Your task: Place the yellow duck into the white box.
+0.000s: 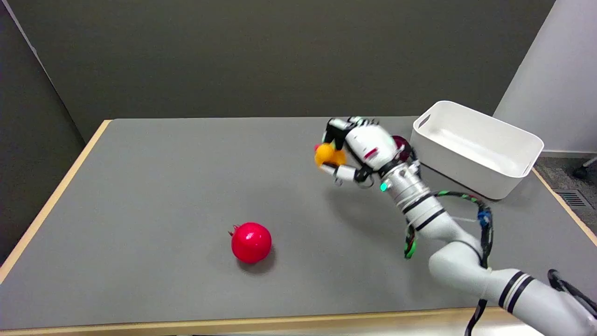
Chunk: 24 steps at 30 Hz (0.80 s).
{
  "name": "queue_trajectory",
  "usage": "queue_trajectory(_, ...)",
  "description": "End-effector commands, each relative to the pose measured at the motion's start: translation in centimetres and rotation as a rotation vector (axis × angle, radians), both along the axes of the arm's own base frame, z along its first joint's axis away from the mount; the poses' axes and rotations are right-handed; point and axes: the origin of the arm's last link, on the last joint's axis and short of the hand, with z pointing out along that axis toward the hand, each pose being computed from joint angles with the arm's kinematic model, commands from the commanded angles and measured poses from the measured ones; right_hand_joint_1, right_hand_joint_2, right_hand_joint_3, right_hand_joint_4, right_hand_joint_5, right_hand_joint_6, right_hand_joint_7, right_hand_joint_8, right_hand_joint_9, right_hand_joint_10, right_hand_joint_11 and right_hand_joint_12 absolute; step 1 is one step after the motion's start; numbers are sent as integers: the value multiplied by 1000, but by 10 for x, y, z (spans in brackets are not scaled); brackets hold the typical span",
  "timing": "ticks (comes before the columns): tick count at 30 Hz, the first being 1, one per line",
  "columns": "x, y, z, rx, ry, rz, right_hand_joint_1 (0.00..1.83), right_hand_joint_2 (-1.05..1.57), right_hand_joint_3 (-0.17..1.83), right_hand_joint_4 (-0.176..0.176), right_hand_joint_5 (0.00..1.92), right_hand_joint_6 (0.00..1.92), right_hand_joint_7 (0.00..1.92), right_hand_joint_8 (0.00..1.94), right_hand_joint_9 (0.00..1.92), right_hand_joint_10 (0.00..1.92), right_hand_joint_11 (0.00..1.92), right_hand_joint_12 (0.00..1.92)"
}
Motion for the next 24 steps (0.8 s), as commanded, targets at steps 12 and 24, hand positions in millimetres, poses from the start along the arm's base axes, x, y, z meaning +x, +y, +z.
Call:
queue_trajectory(12,125,12,191,-545,96,253,1159,1071,511,-176,622,1602,672,1651,833,1921,443,1690)
queue_trajectory(24,32,12,254,-741,-26,-55,1158,1074,509,-176,618,1606,669,1655,832,1921,425,1707)
